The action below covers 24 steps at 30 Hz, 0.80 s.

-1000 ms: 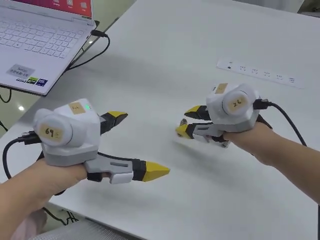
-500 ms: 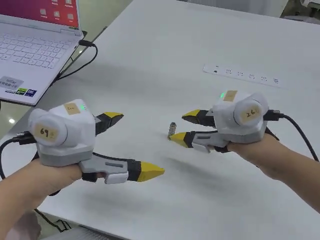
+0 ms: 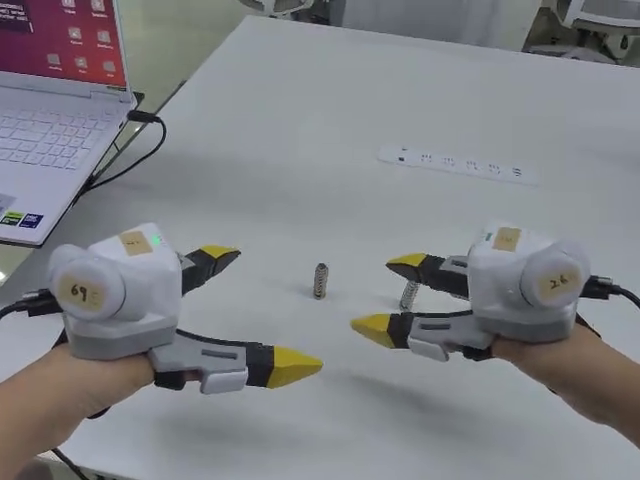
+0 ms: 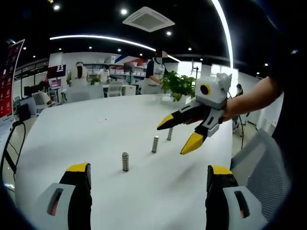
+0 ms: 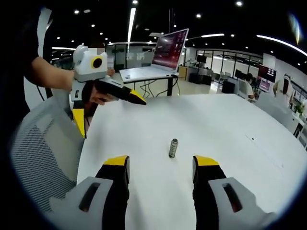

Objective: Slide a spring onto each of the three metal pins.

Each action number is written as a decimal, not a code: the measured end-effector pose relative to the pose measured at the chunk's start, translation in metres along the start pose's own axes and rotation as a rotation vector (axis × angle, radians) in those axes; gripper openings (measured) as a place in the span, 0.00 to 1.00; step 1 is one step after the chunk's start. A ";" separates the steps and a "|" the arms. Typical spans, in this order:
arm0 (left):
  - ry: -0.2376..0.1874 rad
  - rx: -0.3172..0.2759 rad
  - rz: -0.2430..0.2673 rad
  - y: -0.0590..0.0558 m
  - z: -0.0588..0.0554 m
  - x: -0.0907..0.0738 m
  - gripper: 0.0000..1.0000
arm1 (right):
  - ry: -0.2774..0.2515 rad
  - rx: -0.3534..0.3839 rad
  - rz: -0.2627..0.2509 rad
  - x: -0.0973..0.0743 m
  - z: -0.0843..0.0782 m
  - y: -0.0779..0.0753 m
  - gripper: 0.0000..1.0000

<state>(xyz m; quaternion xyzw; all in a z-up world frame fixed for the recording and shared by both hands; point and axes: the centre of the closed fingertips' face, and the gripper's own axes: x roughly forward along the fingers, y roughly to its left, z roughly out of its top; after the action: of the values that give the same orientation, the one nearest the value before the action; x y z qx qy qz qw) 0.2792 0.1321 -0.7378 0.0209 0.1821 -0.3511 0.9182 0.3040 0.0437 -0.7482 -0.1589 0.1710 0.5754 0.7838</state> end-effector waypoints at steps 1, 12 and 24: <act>-0.002 -0.002 -0.004 -0.001 0.001 0.000 0.98 | -0.003 0.006 -0.005 -0.003 -0.001 0.000 0.55; -0.010 0.022 -0.051 -0.015 0.009 0.009 0.98 | -0.047 0.104 -0.086 -0.046 -0.020 -0.002 0.74; 0.000 0.010 -0.037 -0.016 0.000 0.000 0.98 | -0.073 0.211 -0.242 -0.105 -0.053 -0.021 0.99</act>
<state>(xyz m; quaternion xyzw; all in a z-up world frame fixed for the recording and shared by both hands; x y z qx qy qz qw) 0.2689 0.1207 -0.7361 0.0220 0.1805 -0.3691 0.9114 0.2901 -0.0755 -0.7469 -0.0743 0.1816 0.4612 0.8653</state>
